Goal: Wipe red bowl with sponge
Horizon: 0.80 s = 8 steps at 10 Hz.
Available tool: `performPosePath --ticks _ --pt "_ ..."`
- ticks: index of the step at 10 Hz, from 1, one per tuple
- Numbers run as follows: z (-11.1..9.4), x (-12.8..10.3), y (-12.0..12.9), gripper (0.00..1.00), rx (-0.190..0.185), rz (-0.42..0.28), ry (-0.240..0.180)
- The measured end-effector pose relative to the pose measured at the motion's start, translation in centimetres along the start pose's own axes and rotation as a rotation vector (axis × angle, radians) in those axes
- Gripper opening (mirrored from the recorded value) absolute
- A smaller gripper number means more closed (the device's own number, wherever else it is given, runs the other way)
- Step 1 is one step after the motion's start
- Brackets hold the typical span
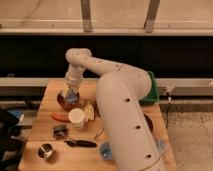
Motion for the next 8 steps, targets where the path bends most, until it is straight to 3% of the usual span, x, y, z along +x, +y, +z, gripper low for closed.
performPosePath --ticks 3,6,8 --pt "0.0 -1.9 -1.0 0.0 0.001 0.009 -0.021" --pt "1.1 -4.6 0.6 0.0 -0.014 -0.058 -0.019" --pt "2.2 -4.8 2.2 0.0 -0.039 -0.096 -0.011"
